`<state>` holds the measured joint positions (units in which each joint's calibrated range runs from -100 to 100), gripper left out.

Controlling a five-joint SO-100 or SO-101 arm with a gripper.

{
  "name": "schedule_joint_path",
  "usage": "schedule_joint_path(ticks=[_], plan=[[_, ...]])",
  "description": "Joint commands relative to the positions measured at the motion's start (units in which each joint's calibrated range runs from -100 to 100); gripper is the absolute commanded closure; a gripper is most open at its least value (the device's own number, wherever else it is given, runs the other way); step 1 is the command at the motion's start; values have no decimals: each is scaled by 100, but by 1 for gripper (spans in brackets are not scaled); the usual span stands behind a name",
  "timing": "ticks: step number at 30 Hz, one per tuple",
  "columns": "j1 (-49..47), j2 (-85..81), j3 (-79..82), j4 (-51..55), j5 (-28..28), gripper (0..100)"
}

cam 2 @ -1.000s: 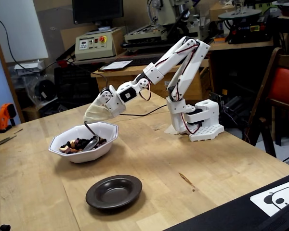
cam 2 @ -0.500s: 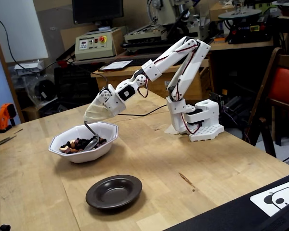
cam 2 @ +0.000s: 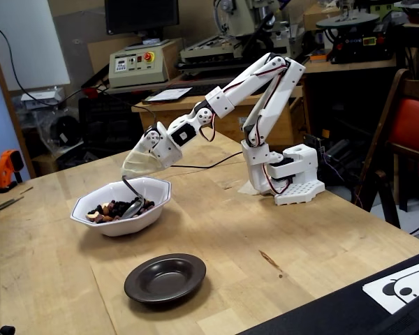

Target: Use spoon to transfer food from the white bowl to brown plate

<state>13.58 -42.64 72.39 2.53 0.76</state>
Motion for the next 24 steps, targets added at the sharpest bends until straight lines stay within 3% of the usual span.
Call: schedule_joint_path(ticks=[1,15,24], plan=[[28,-157,-336,8,15,97],[28,-653,-876,79,15,98],[28,-679,-770,870,15,97]])
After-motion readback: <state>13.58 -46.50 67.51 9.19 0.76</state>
